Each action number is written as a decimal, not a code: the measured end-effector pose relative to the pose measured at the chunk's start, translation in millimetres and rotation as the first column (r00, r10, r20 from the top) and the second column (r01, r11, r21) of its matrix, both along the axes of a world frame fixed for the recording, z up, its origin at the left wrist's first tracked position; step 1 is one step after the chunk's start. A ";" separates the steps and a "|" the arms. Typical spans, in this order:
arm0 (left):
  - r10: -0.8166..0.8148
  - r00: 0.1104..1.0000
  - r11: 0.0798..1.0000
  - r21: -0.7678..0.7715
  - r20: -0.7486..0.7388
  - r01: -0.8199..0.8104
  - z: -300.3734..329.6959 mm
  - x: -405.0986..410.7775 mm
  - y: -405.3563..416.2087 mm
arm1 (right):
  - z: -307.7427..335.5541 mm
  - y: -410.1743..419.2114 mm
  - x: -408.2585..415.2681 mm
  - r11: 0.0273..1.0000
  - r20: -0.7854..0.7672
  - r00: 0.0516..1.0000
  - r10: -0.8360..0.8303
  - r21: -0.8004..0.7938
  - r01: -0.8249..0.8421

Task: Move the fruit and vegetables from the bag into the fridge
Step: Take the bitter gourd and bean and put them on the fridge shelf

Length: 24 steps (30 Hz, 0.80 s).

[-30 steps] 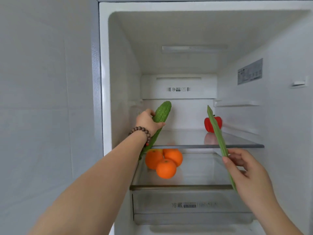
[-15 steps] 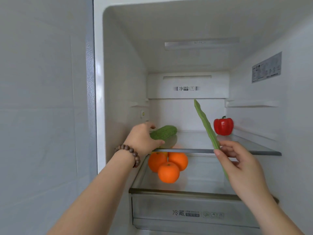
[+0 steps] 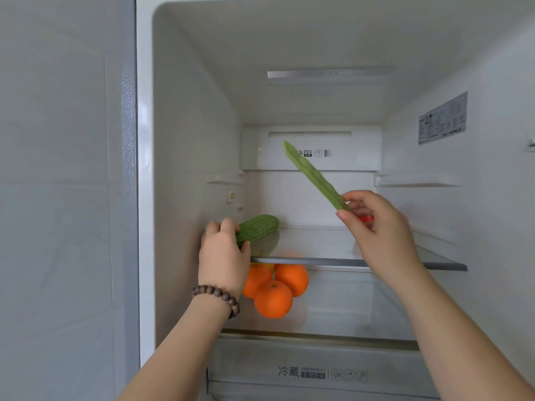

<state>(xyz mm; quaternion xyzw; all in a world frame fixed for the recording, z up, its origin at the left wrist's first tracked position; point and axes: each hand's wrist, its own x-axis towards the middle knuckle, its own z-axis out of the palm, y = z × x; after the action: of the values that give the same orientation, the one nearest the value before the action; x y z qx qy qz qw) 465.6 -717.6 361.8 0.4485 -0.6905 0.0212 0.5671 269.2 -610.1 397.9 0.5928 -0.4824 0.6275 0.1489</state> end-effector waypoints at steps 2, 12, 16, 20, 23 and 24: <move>-0.004 0.999 1.000 -0.006 -0.035 0.004 -3.5 -0.5 -1.4 | 10.3 -14.8 -8.5 0.999 -0.097 0.995 -0.008 0.052 0.014; -0.118 0.992 0.984 -0.142 -0.047 0.110 -21.2 14.1 -5.4 | 49.8 -98.6 -41.0 0.848 -0.450 0.856 0.252 0.529 0.029; -0.078 0.991 0.988 -0.144 -0.109 0.062 -23.8 5.7 -8.1 | 59.8 -130.6 -41.0 0.767 -0.504 0.796 0.335 0.637 0.080; -0.023 0.989 0.987 -0.159 -0.144 0.000 -25.9 -3.2 -9.7 | 63.7 -159.2 -30.3 0.720 -0.588 0.720 0.368 0.670 0.179; -0.017 0.990 0.983 -0.184 -0.143 -0.010 -26.5 -3.6 -12.4 | 58.0 -178.5 -20.9 0.695 -0.635 0.666 0.391 0.678 0.238; -0.017 0.990 0.981 -0.191 -0.138 -0.010 -26.9 -3.3 -13.3 | 55.2 -183.8 -18.7 0.690 -0.641 0.655 0.400 0.681 0.245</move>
<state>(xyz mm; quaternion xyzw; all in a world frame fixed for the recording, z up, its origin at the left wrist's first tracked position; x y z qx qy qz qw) 462.3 -730.9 334.9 0.3909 -0.6449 0.0551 0.6544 250.4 -793.8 453.2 0.8267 -0.5522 0.0892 0.0600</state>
